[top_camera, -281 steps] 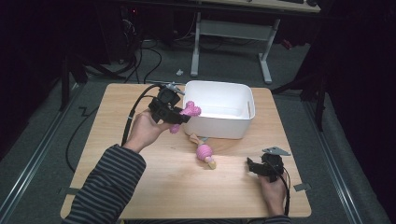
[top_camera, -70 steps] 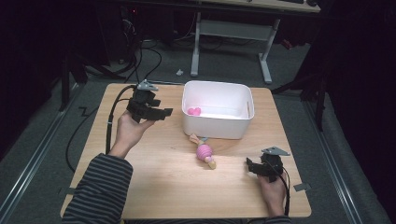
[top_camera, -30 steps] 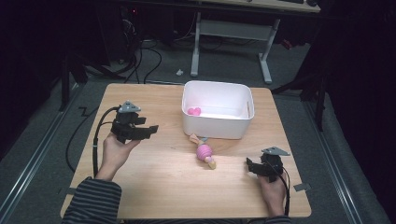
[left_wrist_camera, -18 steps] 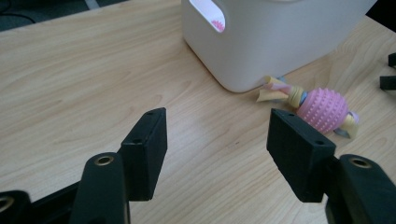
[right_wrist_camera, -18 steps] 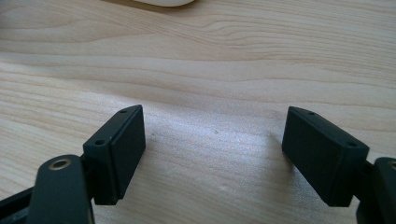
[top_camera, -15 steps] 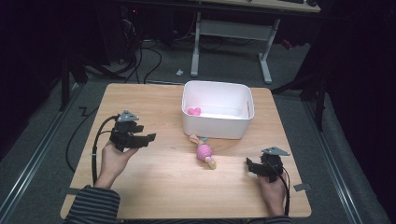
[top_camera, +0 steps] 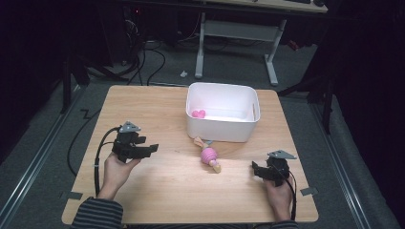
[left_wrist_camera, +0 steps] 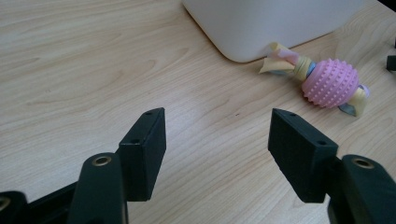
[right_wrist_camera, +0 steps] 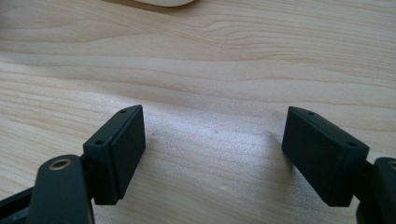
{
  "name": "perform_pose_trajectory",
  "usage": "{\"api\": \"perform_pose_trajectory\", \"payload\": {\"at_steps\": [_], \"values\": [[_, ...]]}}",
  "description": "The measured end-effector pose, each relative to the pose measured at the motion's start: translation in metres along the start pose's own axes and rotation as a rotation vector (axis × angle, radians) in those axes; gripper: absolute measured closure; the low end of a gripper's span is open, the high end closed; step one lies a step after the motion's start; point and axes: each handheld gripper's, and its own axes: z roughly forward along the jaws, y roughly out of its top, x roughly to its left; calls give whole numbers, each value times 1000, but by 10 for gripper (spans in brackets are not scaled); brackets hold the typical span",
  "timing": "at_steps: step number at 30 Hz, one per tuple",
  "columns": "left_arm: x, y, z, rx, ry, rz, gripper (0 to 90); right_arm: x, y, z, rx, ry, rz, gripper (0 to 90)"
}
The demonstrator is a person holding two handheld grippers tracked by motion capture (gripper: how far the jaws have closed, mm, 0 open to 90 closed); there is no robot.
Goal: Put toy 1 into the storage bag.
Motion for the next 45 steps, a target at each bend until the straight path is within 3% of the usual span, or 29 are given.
{"api": "perform_pose_trajectory", "payload": {"at_steps": [14,19,23,26,30,35,43,45], "values": [[-4,-25,22,31,31,-14,374,0,0,0,-1,0,0,215],[-4,-35,31,40,20,-38,374,0,0,0,-1,0,0,215],[-5,-39,36,56,36,-38,373,0,0,0,-1,0,1,215],[-5,-44,39,36,41,-49,374,0,0,0,-1,1,0,215],[-3,-49,46,47,40,-65,374,0,0,0,-1,1,0,215],[-6,-52,55,61,56,-46,368,0,0,0,-1,1,0,215],[-7,-58,66,36,101,-48,356,0,0,0,-3,3,-5,215],[-7,-58,68,31,121,-27,356,0,0,0,-1,3,0,215]]}}
